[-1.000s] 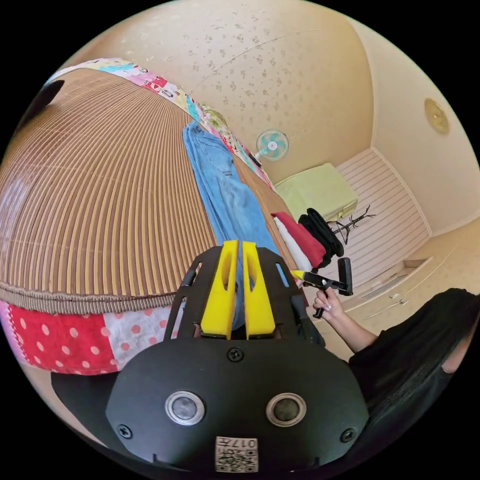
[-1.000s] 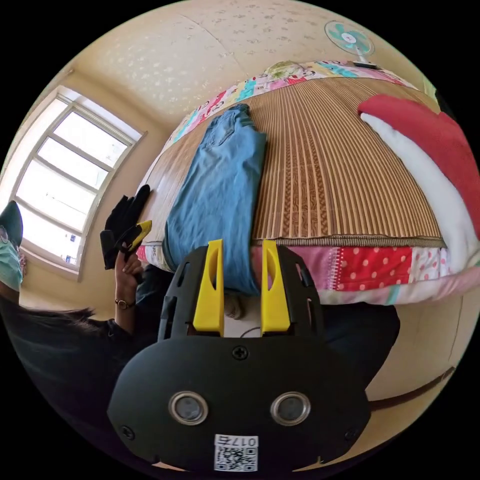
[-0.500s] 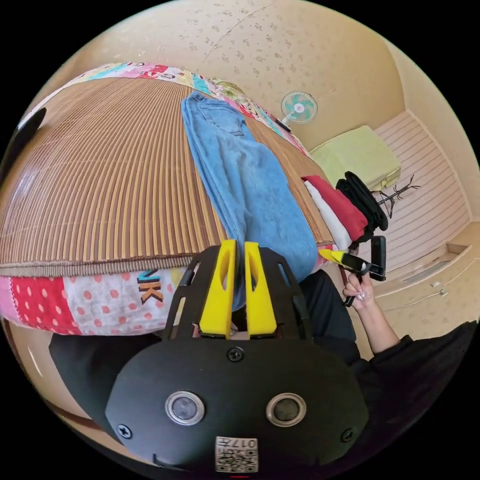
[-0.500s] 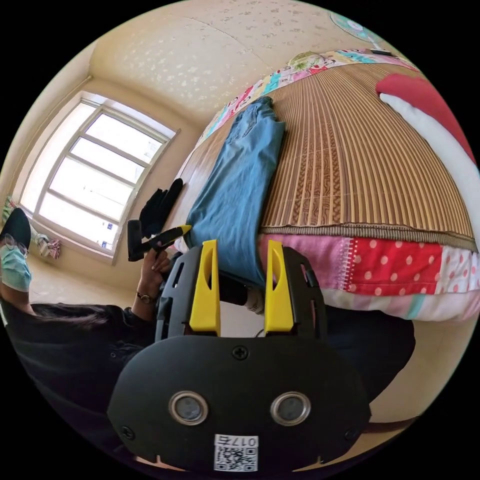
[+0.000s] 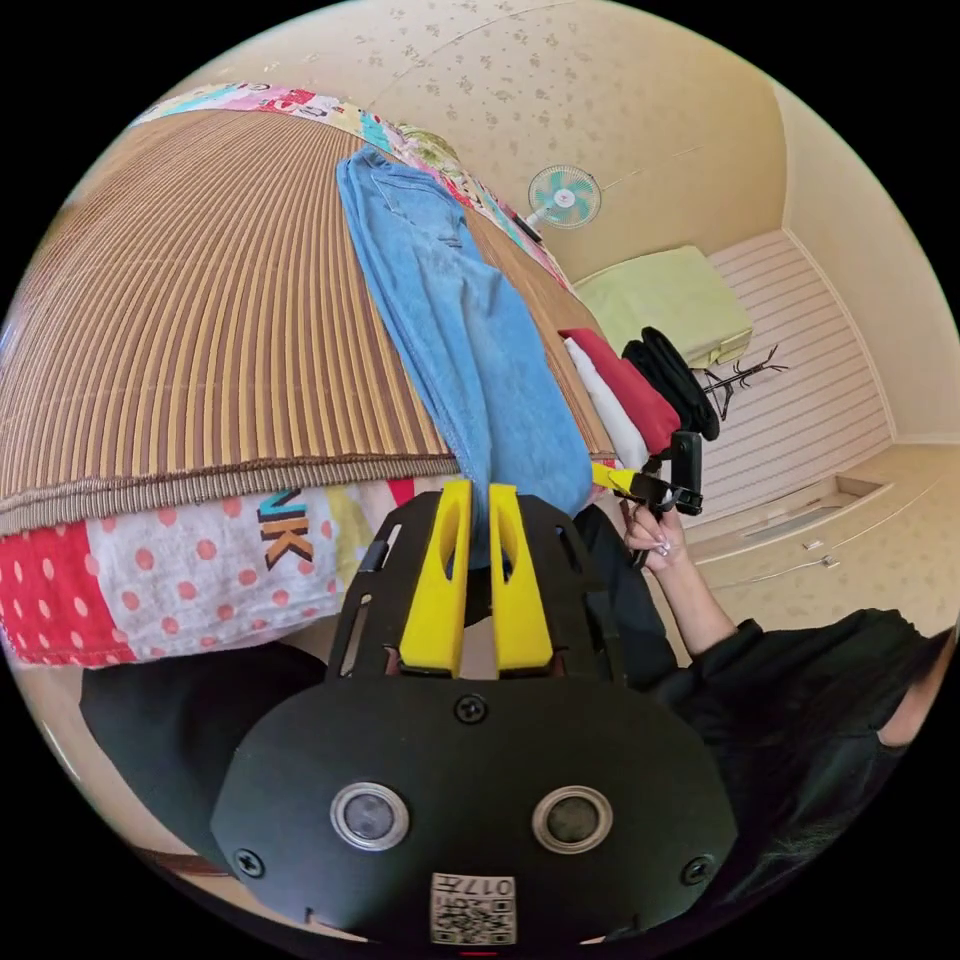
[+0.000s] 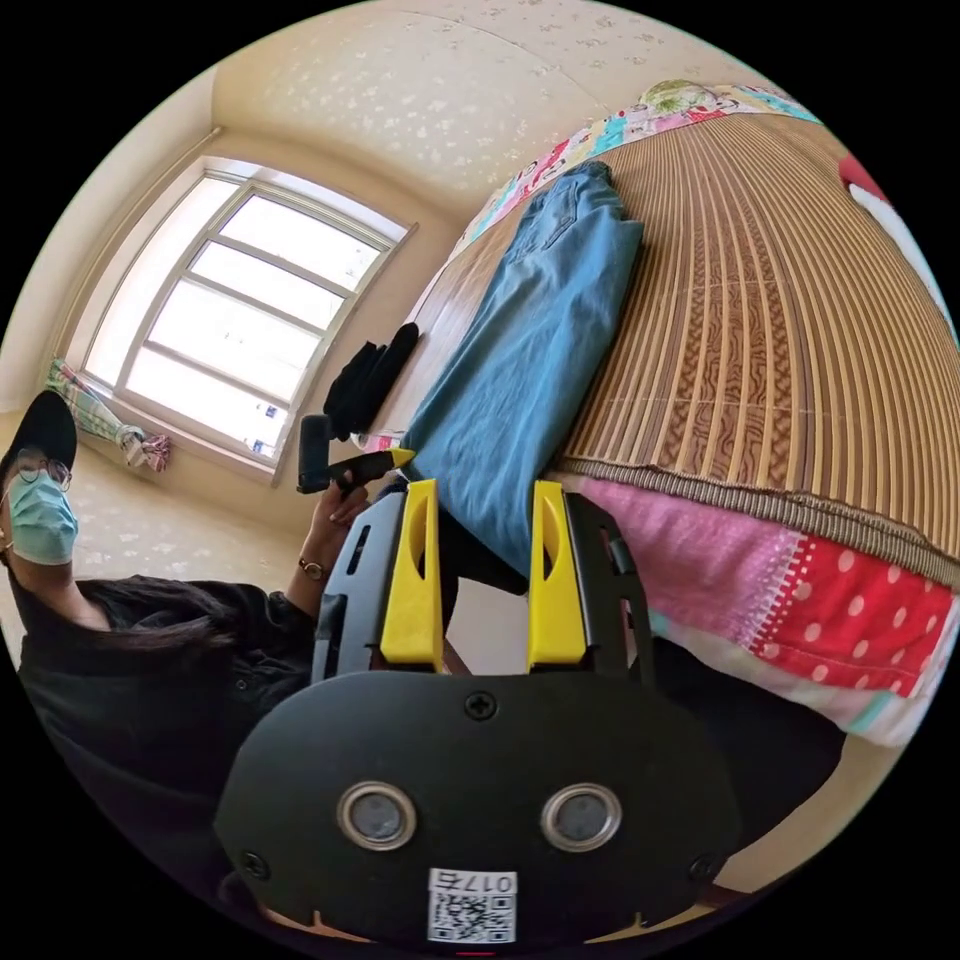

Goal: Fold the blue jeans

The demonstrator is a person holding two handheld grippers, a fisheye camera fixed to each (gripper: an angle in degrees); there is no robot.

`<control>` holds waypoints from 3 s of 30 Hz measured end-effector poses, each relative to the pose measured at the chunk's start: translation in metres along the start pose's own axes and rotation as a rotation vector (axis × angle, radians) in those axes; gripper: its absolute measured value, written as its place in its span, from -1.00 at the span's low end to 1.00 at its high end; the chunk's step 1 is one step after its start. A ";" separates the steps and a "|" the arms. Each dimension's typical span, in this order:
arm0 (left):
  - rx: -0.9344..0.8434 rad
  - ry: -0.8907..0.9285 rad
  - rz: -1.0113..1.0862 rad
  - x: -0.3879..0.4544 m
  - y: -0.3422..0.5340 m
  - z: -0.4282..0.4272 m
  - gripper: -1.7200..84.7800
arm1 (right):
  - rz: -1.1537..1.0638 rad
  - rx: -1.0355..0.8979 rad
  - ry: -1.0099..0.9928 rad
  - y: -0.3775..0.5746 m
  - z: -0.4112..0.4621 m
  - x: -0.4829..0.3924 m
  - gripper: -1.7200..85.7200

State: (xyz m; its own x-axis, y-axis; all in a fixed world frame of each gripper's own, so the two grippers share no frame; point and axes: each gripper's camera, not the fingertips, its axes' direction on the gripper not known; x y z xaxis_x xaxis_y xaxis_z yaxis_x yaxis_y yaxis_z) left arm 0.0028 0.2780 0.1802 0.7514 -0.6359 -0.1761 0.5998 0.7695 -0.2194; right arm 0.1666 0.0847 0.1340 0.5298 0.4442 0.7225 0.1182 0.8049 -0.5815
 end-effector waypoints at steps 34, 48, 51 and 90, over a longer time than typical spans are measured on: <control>0.535 0.533 0.560 0.299 -0.004 -0.288 -0.88 | -0.612 0.466 -0.279 -0.087 -0.261 -0.281 -0.92; 0.442 0.209 0.365 0.217 -0.150 -0.235 -0.88 | -0.313 0.458 -0.062 -0.243 -0.174 -0.154 -0.92; 0.340 0.081 0.343 0.179 -0.116 -0.184 -0.88 | -0.397 0.316 0.123 -0.201 -0.123 -0.111 -0.92; 0.294 0.572 -0.133 0.017 0.096 -0.185 -0.78 | -0.231 0.030 -0.269 -0.100 0.062 -0.086 -0.79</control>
State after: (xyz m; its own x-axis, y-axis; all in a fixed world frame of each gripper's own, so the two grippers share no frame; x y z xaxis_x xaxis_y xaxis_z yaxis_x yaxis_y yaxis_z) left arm 0.0217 0.3300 -0.0211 0.4493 -0.5954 -0.6661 0.7886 0.6146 -0.0175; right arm 0.0571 -0.0093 0.1531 0.2517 0.3334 0.9086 0.1819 0.9057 -0.3828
